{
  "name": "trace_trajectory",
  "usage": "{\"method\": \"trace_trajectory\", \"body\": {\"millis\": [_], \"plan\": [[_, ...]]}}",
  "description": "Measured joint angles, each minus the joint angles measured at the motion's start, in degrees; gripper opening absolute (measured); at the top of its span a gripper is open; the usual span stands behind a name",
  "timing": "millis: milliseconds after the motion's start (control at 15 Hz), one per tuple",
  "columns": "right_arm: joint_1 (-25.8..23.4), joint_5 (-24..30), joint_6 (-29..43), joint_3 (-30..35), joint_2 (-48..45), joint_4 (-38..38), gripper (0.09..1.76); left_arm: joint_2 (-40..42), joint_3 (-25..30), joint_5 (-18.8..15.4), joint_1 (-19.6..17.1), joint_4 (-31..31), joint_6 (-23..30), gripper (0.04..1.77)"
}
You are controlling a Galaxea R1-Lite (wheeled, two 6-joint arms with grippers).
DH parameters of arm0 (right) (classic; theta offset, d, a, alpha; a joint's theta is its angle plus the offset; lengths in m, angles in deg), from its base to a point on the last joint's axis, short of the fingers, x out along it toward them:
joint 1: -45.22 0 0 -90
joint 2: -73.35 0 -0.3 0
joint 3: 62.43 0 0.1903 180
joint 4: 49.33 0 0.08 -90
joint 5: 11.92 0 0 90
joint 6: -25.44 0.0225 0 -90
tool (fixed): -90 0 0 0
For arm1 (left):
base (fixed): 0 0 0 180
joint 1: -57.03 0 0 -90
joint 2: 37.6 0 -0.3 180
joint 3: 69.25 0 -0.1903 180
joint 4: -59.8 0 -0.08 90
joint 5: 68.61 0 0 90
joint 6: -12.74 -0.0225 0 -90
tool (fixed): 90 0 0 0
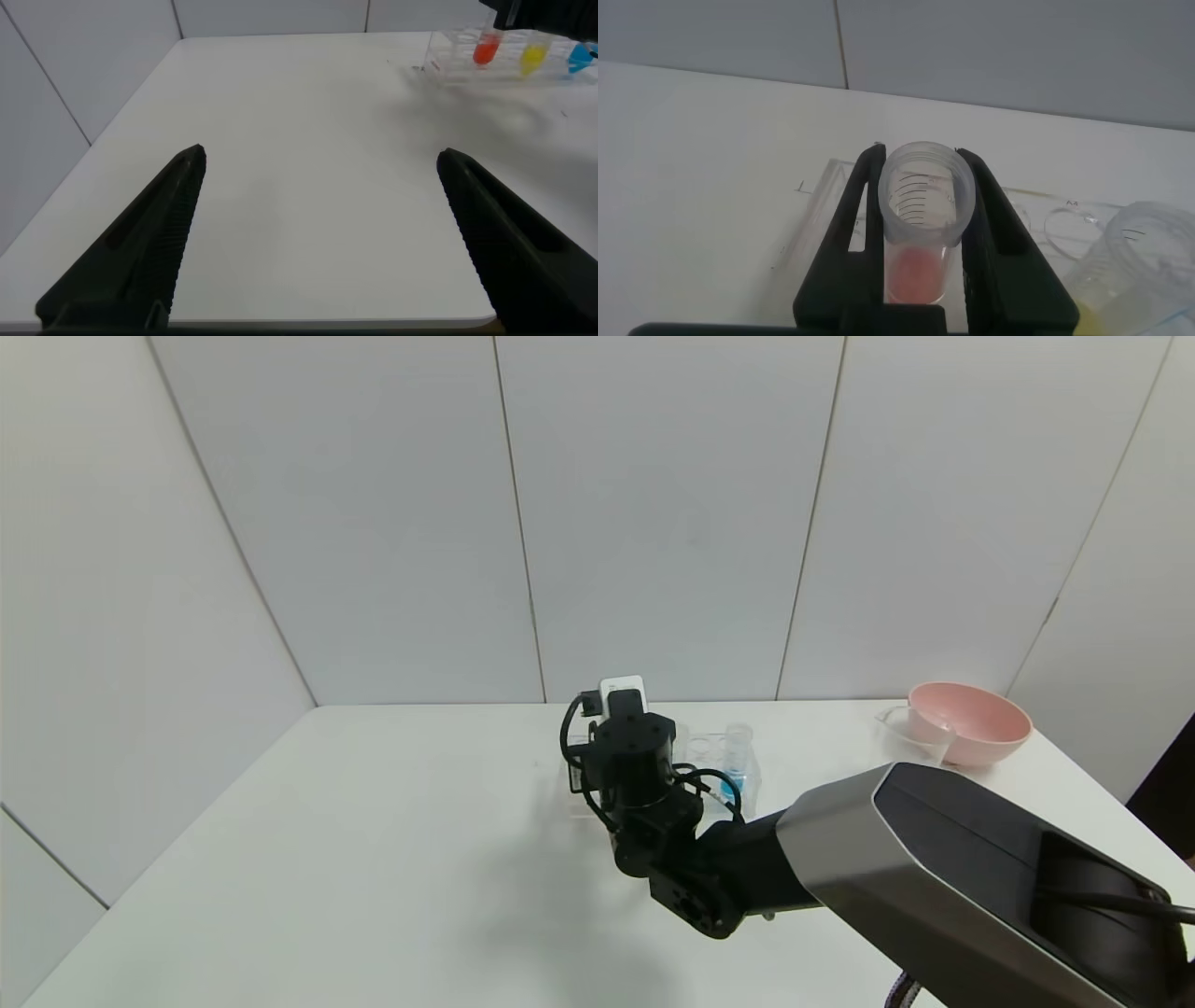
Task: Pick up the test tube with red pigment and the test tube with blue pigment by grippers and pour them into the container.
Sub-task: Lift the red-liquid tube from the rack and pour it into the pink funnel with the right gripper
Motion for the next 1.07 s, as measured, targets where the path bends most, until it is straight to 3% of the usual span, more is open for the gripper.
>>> {"method": "trace_trajectory", "body": {"millis": [867,1067], "plan": [[0.9,-0.1,-3.0,2.3,-7.7,-0.3,0.53,0.0,0.0,0.0,0.0,0.0,0.0,1.76],[0.7,0.2,-3.1,6.1,-10.2,-0.1,0.53,0.0,0.0,0.0,0.0,0.0,0.0,1.76]]}}
